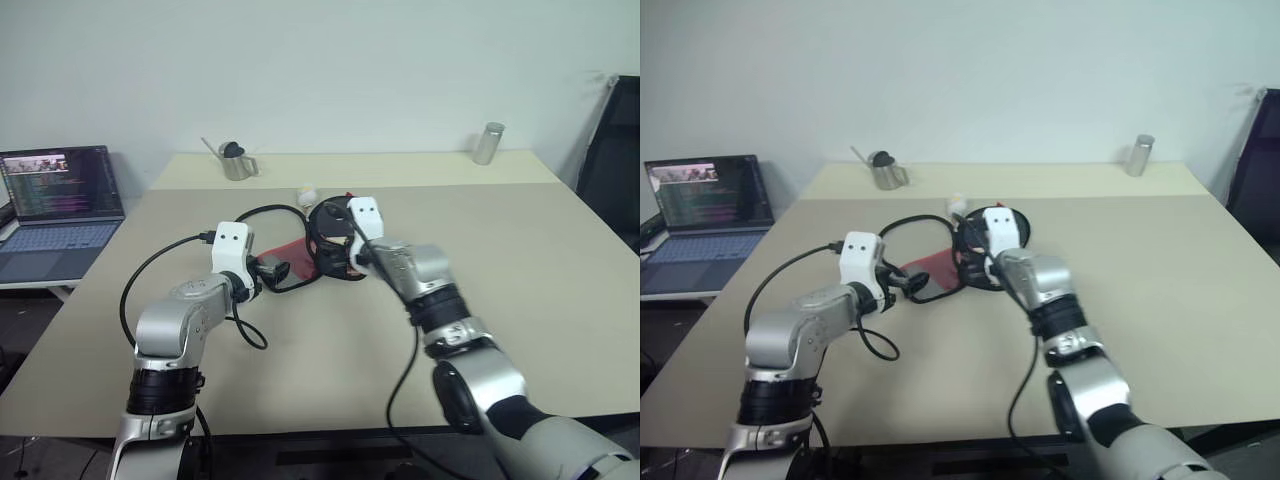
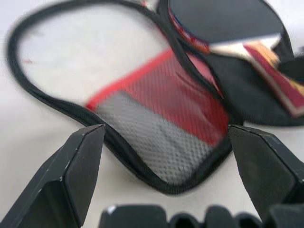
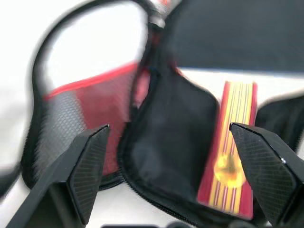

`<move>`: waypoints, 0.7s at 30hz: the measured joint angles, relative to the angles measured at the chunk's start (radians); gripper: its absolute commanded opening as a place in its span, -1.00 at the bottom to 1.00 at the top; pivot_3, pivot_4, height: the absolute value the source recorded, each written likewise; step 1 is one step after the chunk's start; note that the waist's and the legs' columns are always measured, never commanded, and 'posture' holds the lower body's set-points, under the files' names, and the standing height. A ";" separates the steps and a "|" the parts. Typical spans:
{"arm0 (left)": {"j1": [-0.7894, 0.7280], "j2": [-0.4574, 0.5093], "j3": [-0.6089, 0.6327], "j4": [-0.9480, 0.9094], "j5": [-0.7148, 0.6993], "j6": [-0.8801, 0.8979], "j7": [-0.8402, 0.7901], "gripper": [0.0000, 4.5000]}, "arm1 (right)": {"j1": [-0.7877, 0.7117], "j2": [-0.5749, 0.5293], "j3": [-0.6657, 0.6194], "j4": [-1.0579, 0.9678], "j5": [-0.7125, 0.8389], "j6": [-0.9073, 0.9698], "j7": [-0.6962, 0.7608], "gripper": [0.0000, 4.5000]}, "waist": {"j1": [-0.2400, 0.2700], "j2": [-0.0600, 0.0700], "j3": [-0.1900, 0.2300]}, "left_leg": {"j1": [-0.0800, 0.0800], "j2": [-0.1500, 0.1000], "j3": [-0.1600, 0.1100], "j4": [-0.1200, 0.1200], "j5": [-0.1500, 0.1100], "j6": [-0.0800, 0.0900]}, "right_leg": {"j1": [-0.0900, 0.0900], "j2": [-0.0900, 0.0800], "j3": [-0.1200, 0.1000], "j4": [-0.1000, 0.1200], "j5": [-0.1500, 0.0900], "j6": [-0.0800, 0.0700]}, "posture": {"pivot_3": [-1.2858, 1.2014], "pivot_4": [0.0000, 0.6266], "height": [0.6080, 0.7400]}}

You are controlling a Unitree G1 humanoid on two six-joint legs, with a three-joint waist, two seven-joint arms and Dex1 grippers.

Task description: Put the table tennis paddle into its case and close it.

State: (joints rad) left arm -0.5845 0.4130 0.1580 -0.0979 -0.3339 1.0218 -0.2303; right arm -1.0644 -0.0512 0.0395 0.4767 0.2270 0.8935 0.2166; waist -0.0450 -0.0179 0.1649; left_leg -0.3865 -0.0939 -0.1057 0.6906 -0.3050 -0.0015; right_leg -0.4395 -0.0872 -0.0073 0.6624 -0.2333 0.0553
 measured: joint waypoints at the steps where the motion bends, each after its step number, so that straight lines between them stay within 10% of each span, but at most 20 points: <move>1: -0.001 0.009 0.008 0.018 0.001 -0.008 -0.005 1.00 | 0.017 -0.056 0.020 -0.055 0.002 0.027 0.053 0.98 | 0.001 0.000 0.000 | 0.000 0.000 0.000 0.000 0.000 0.000 | 0.000 0.000 0.000 0.000 0.000 0.000 | 0.03 -0.52 1.00; 10: -0.009 0.134 0.046 0.156 0.016 -0.023 -0.055 0.74 | 0.159 -0.424 0.096 -0.352 0.088 -0.026 0.555 1.00 | -0.006 0.000 0.000 | 0.003 0.002 0.004 -0.005 0.000 0.000 | -0.001 0.000 0.000 0.000 0.000 0.000 | 0.03 -0.52 1.00; 21: -0.096 0.117 0.012 0.405 0.089 -0.104 -0.052 -0.98 | 0.191 -0.397 0.140 -0.419 0.100 -0.147 0.655 1.00 | 0.016 0.000 0.000 | 0.002 0.000 0.002 -0.005 0.001 -0.001 | -0.001 -0.001 -0.002 -0.001 0.000 0.000 | 0.03 -0.52 1.00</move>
State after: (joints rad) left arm -0.6802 0.5302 0.1700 0.3070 -0.2452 0.9179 -0.2821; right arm -0.8731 -0.4486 0.1792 0.0573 0.3271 0.7469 0.8712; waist -0.0289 -0.0184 0.1647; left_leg -0.3847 -0.0936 -0.1039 0.6854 -0.3045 -0.0023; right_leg -0.4405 -0.0881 -0.0089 0.6612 -0.2333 0.0554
